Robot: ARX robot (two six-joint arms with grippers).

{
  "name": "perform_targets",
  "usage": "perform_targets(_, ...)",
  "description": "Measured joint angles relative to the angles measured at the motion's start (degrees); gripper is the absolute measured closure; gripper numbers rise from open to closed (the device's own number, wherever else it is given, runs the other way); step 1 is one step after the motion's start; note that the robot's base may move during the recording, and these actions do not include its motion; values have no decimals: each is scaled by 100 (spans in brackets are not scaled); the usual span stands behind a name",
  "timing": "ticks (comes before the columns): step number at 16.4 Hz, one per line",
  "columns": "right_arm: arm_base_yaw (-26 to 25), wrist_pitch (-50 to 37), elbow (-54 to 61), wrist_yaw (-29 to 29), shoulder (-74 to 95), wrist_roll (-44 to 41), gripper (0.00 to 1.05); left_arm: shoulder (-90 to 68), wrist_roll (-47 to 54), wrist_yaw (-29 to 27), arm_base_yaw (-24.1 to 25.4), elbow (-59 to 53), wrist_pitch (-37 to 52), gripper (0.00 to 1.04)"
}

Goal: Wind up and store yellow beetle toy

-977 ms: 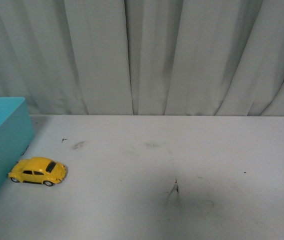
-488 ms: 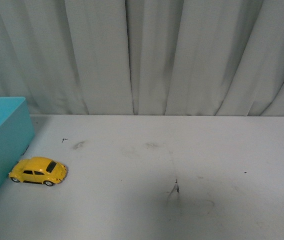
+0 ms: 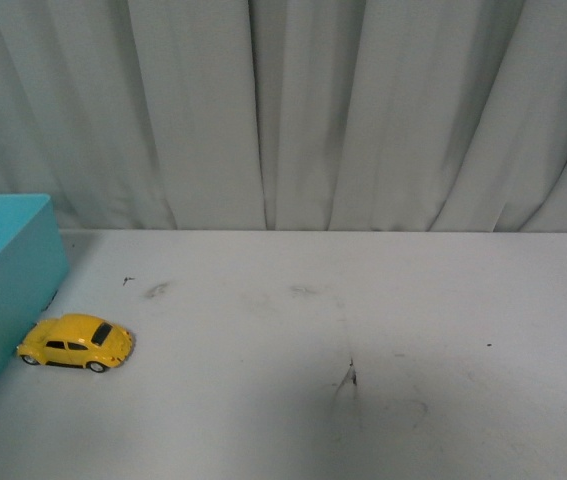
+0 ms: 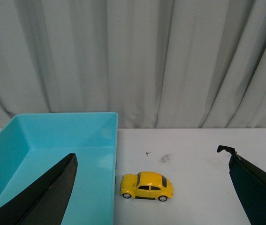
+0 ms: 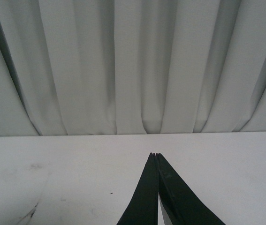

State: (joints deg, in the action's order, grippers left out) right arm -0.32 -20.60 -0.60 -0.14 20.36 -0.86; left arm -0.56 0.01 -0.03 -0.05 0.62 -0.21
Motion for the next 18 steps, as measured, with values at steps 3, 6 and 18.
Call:
perform_targets(3, 0, 566, 0, 0, -553, 0, 103, 0, 0, 0, 0, 0, 0, 7)
perform_targets(6, 0, 887, 0, 0, -874, 0, 103, 0, 0, 0, 0, 0, 0, 7)
perform_targets(18, 0, 2083, -2, 17, -2022, 2, 49, 0, 0, 0, 0, 0, 2, 7)
